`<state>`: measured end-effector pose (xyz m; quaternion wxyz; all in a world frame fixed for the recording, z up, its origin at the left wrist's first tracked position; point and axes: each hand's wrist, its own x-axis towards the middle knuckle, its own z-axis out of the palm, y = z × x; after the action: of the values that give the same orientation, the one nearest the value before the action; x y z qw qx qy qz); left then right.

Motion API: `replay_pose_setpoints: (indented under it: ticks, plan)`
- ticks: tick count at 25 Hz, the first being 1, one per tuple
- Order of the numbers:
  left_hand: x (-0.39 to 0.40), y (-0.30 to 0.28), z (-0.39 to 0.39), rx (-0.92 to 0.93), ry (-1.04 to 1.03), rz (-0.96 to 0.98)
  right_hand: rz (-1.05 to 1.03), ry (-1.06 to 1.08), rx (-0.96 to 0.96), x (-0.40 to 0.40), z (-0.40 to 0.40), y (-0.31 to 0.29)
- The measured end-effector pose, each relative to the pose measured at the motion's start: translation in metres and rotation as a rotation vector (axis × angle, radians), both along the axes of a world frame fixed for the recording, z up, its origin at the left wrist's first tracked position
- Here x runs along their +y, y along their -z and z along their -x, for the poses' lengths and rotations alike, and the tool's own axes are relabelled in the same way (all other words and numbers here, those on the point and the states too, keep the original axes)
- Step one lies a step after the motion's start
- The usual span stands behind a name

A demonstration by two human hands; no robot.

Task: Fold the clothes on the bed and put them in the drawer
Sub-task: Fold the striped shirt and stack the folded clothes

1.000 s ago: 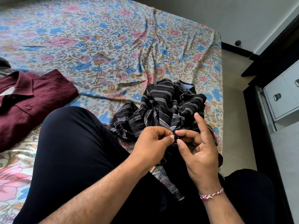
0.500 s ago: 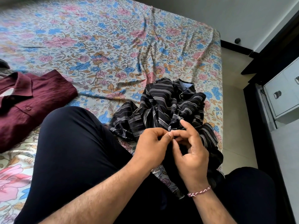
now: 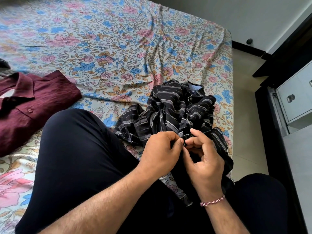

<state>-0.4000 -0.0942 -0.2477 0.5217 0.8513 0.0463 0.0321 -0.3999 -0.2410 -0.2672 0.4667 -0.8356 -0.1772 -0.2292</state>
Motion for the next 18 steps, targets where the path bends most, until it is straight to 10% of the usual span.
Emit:
replay_pose_setpoints:
  ticks: [9, 18]
  plan:
    - [0.001, 0.006, -0.003, -0.014, 0.027, 0.075, 0.169, -0.018, -0.023, -0.012, -0.015, -0.006]
    - [-0.003, 0.011, -0.011, 0.281, 0.113, 0.559, 0.294, -0.033, -0.139, -0.021, -0.026, 0.002]
